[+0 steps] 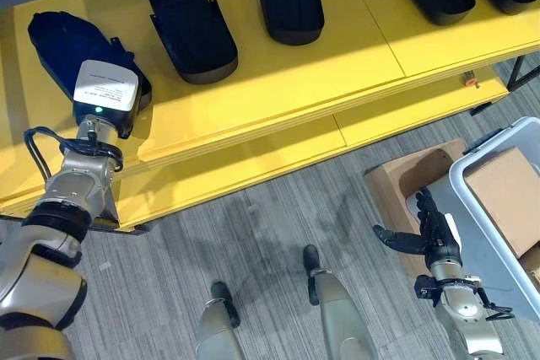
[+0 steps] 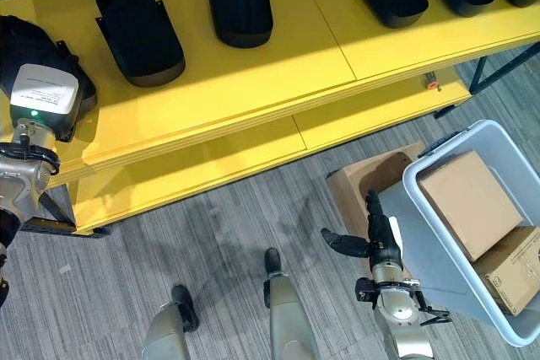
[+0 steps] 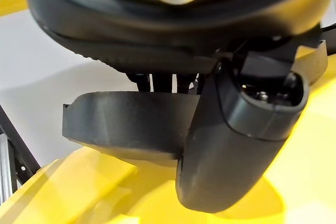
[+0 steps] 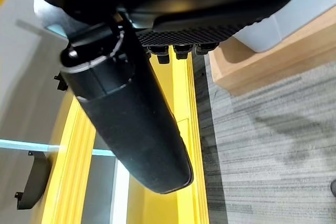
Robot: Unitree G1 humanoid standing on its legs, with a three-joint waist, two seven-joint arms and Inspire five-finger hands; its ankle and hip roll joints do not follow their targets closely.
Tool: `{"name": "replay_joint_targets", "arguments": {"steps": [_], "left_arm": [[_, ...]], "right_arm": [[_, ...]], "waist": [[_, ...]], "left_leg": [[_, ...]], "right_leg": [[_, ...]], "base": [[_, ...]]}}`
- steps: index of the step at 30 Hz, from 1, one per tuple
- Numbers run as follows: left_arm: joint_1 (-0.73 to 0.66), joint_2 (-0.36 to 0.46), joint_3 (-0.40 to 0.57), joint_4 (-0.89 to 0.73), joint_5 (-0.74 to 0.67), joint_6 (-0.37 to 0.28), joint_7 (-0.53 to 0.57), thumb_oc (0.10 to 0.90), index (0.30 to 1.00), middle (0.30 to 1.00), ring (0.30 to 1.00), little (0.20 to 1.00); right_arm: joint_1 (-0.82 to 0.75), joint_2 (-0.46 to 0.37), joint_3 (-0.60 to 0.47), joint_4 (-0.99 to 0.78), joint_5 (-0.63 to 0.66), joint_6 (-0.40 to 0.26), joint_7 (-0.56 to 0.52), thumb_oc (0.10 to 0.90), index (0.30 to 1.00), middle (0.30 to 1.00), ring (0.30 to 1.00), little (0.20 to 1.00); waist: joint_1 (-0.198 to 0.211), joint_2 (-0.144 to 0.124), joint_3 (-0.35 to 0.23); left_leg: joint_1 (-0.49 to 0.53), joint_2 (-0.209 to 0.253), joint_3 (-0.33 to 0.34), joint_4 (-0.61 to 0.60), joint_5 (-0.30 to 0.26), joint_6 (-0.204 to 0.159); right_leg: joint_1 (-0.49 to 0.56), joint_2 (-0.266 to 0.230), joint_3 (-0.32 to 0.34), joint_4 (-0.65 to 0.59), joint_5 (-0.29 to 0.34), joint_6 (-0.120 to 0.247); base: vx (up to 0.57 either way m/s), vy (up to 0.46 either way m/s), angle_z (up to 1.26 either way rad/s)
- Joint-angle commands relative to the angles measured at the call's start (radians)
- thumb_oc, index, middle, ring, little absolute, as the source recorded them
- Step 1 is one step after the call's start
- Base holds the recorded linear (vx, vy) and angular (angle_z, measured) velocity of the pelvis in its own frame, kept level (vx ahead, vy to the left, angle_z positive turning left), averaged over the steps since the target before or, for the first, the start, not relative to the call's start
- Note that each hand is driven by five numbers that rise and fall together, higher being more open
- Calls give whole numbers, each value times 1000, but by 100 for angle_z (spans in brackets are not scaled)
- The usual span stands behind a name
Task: Move parts from the plastic box to the shelf.
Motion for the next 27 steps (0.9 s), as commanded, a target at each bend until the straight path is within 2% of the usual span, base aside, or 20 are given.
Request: {"name": "replay_joint_targets", "arguments": {"steps": [1, 13, 22, 27], "left_arm": [[118, 75, 25, -18, -66, -26, -100, 900, 1000, 1000, 1000, 1000], [272, 111, 170, -147, -144, -43, -108, 900, 1000, 1000, 1000, 1000], [338, 118, 212, -195, -123, -48, -120, 900, 1000, 1000, 1000, 1000], [363, 121, 232, -219, -160, -63, -140, 900, 1000, 1000, 1000, 1000]], "right_arm": [[-4, -58, -119, -143, 30, -75, -6, 900, 1000, 1000, 1000, 1000], [9, -42, -146, -151, 17, -56, -1, 900, 1000, 1000, 1000, 1000], [13, -39, -165, -151, 6, -47, 2, 900, 1000, 1000, 1000, 1000], [9, -40, -178, -154, 11, -41, 6, 900, 1000, 1000, 1000, 1000]], "waist": [[-1, -13, -11], [24, -10, 0], [30, -9, 3], [32, -9, 6]], "left_leg": [[9, 19, -41, -42, 32, 16], [24, 13, -45, -49, 33, 17], [28, 11, -47, -48, 28, 21], [30, 12, -45, -43, 26, 22]], "right_leg": [[98, -39, 47, 0, -98, 41], [111, -44, 38, 12, -109, 36], [115, -46, 38, 13, -110, 37], [120, -48, 37, 12, -111, 37]], "base": [[15, -5, 8], [3, -2, 2], [0, 0, 0], [0, 0, 0]]}}
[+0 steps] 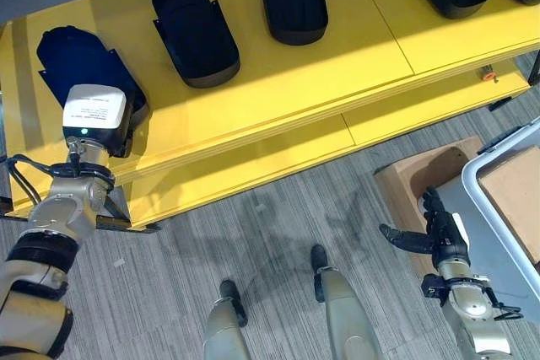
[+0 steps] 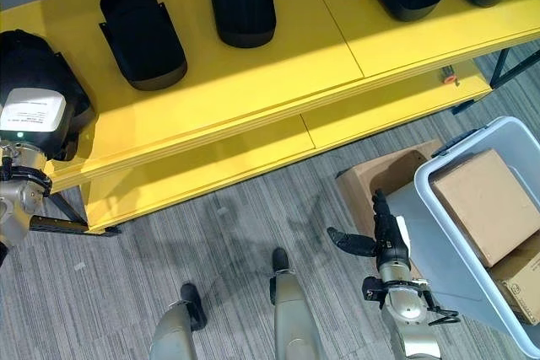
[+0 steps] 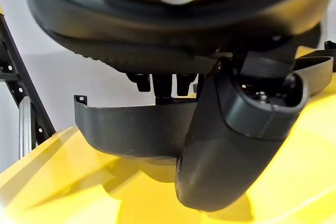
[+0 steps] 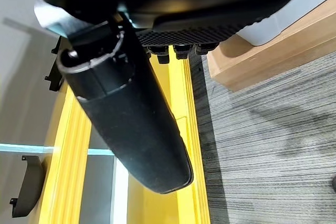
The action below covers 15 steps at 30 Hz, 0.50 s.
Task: Move parts from the plastic box to the shelf.
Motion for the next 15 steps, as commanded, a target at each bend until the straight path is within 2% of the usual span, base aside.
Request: {"name": "replay_joint_targets", "arguments": {"steps": [1, 7, 15], "left_arm": [[114, 93, 2, -35, -56, -23, -100, 900, 1000, 1000, 1000, 1000], [133, 120, 37, -94, -128, -39, -124, 900, 1000, 1000, 1000, 1000], [166, 146, 121, -161, -345, -58, -194, 900, 1000, 1000, 1000, 1000]], "right_arm": [[12, -38, -133, -150, 12, -62, -8, 900, 1000, 1000, 1000, 1000], [14, -34, -142, -152, 9, -55, -2, 900, 1000, 1000, 1000, 1000], [24, -21, -158, -151, 11, -26, 24, 900, 1000, 1000, 1000, 1000]], "waist": [[21, -42, -17], [26, -37, -18], [33, -29, -22]], "left_leg": [[-10, 12, -35, -14, 19, 32], [-6, 7, -36, -17, 18, 33], [-7, 6, -39, -17, 19, 32]], "right_leg": [[109, -47, 49, -38, -73, 47], [112, -50, 45, -36, -75, 46], [114, -51, 45, -34, -74, 45]], "base": [[0, 0, 0], [0, 0, 0], [3, 0, 1]]}}
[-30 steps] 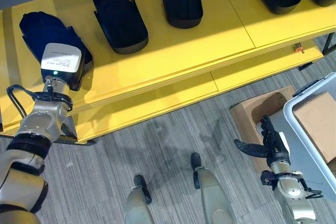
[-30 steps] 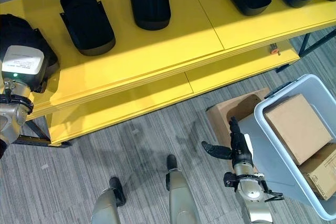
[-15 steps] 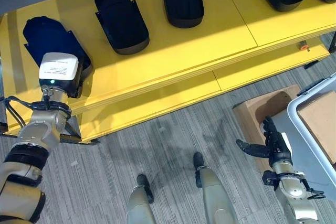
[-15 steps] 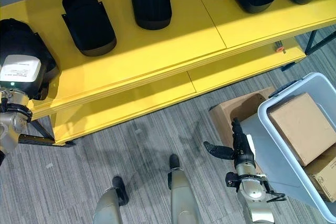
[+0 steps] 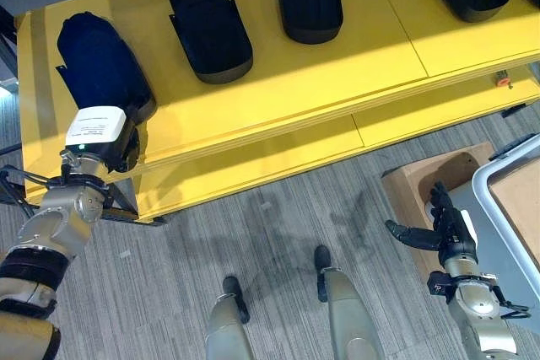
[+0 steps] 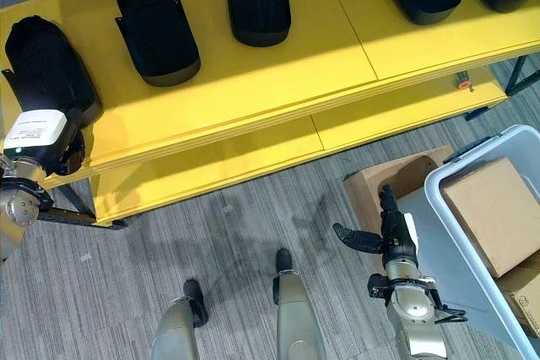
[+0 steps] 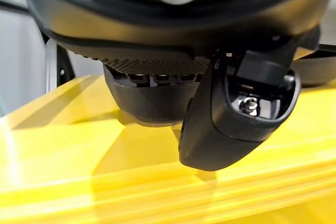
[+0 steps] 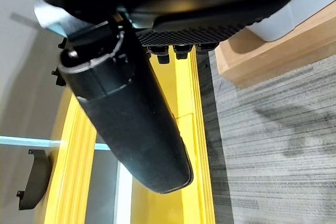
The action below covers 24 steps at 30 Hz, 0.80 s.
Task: Move parts from the plastic box to the shelf.
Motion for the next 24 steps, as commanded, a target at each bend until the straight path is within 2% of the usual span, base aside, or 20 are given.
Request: {"name": "replay_joint_targets", "arguments": {"steps": [1, 6, 11, 18, 20, 24], "left_arm": [[43, 108, 50, -59, -82, -2, -47, 900, 1000, 1000, 1000, 1000], [44, 80, 86, -11, -208, 5, -75, 900, 1000, 1000, 1000, 1000], [51, 24, 126, 8, -298, 7, -50, 900, 1000, 1000, 1000, 1000], [55, 30, 133, 9, -254, 19, -42, 900, 1000, 1000, 1000, 1000], [39, 74, 109, 7, -161, 33, -45, 900, 1000, 1000, 1000, 1000], [20, 104, 89, 20, -105, 38, -49, 900, 1000, 1000, 1000, 1000]], "right_arm": [[21, -21, -115, -128, 11, -46, 0, 900, 1000, 1000, 1000, 1000], [23, -10, -119, -123, 15, -33, 18, 900, 1000, 1000, 1000, 1000], [24, -2, -119, -119, 16, -30, 20, 900, 1000, 1000, 1000, 1000], [26, -3, -120, -114, 1, -22, 17, 900, 1000, 1000, 1000, 1000], [24, -8, -116, -111, -10, -17, 16, 900, 1000, 1000, 1000, 1000], [27, -12, -114, -113, -10, -16, 19, 900, 1000, 1000, 1000, 1000]], "waist": [[-4, -28, -36], [-5, -25, -36], [-6, -26, -37], [-3, -27, -34], [-1, -26, -35], [0, -26, -34]], "left_leg": [[-11, 9, -35, -13, 18, 29], [-11, 9, -35, -11, 18, 29], [-14, 11, -33, -4, 17, 29], [-14, 12, -33, -1, 18, 29], [-12, 13, -33, -3, 17, 30], [-10, 12, -34, -6, 16, 30]], "right_leg": [[113, -46, 47, -46, -66, 46], [110, -47, 47, -40, -68, 44], [104, -45, 49, -28, -71, 41], [100, -44, 48, -23, -71, 41], [104, -44, 48, -27, -70, 43], [109, -46, 47, -29, -70, 44]], "base": [[0, 0, 0], [3, -2, 3], [0, 0, 0], [0, 0, 0], [0, 0, 0], [0, 0, 0]]}}
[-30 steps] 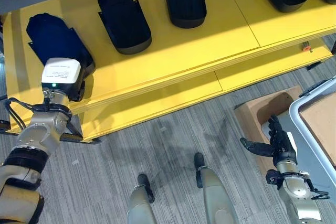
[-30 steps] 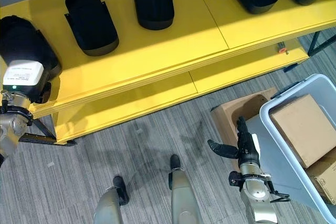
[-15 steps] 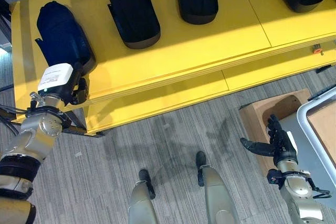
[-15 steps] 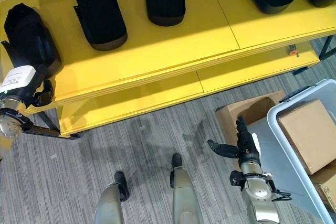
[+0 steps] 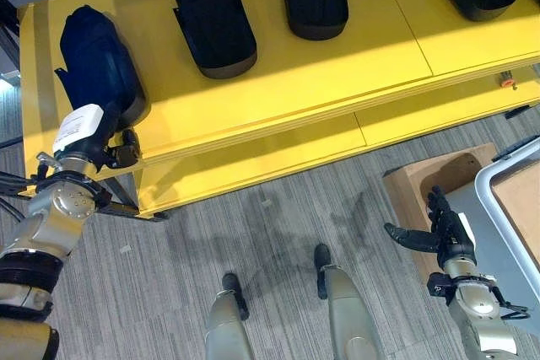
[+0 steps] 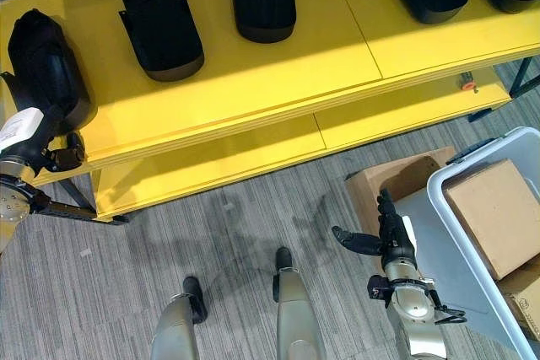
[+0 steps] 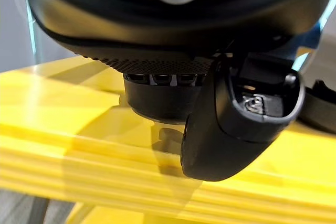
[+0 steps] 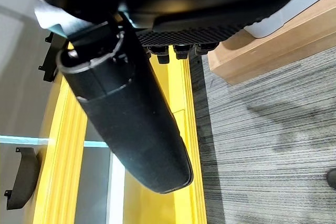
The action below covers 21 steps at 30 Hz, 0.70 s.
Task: Move parts from the plastic box to the shelf.
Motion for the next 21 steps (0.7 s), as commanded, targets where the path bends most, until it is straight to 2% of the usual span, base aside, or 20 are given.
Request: {"name": "replay_joint_targets", "arguments": {"steps": [1, 11, 21], "left_arm": [[5, 110, 17, 20, 82, 23, 12, 900, 1000, 1000, 1000, 1000], [-39, 230, -41, -30, 267, 26, 3, 900, 1000, 1000, 1000, 1000], [-13, 275, -1, -67, 307, 29, 11, 900, 1000, 1000, 1000, 1000]], "right_arm": [[29, -25, -98, -111, -7, -61, -2, 900, 1000, 1000, 1000, 1000], [43, -33, -100, -118, 0, -67, 6, 900, 1000, 1000, 1000, 1000], [54, -40, -107, -125, 2, -66, 9, 900, 1000, 1000, 1000, 1000]], "waist": [[-7, -20, -47], [-3, -17, -46], [3, -13, -40]], "left_leg": [[-7, 14, -24, -21, 17, 29], [-2, 12, -25, -23, 13, 31], [-1, 12, -27, -20, 11, 32]], "right_leg": [[109, -42, 53, -52, -60, 46], [113, -44, 54, -52, -63, 50], [116, -46, 54, -48, -67, 50]], "base": [[0, 0, 0], [0, 0, 0], [4, -1, 1]]}}
